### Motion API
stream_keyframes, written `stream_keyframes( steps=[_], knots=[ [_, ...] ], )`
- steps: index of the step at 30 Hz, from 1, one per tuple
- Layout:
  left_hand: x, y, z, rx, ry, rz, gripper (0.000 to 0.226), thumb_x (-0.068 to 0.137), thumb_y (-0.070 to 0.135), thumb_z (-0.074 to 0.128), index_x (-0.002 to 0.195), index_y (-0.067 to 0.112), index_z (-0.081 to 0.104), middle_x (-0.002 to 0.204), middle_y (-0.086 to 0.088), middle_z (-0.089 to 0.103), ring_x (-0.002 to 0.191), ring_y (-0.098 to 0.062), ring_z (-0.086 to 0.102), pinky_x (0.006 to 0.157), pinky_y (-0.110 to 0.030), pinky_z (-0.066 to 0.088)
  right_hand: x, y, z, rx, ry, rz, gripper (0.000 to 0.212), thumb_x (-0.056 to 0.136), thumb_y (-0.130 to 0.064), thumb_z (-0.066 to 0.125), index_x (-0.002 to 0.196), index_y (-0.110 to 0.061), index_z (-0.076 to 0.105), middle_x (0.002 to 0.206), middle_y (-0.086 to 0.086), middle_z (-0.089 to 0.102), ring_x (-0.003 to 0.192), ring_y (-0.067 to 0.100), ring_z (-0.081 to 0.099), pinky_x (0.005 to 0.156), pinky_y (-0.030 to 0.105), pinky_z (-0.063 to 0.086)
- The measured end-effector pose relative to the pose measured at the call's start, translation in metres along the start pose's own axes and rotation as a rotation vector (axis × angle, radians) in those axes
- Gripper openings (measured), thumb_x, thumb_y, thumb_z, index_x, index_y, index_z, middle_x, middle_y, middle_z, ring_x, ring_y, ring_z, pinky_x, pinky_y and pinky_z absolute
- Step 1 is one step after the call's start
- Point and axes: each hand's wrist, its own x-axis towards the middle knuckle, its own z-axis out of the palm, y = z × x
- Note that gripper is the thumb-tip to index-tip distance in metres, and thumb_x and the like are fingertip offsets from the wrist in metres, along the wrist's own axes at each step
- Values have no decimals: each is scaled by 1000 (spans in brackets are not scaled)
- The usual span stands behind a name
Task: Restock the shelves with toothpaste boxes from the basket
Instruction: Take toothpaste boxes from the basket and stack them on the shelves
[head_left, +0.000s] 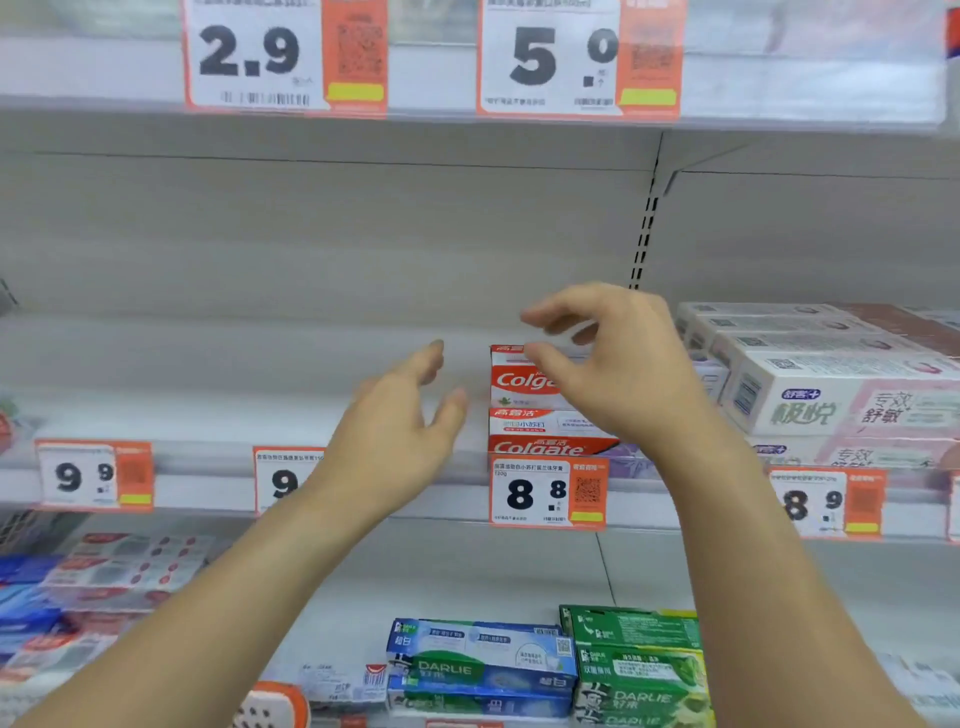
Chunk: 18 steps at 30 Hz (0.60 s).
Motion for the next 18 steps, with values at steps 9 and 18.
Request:
stream_keyframes(
  steps=[9, 18],
  knots=[
    [-123, -136, -83, 179, 7, -146, 9, 90, 13, 67, 91, 22, 68, 76, 9, 69, 75, -5, 62, 63, -17, 47, -52, -79, 161, 434, -625, -140, 13, 82, -7, 75, 94, -13, 76, 81, -6, 72, 66, 0, 64, 68, 11, 49],
    [-281, -287, -101, 414, -602, -685, 26, 90, 40, 66, 108, 23, 57, 104, 4, 62, 94, -17, 60, 82, -27, 47, -128, -170, 294, 218, -1321, -329, 44, 78, -26, 85, 116, -11, 69, 105, 3, 74, 90, 15, 66, 75, 20, 49]
  ],
)
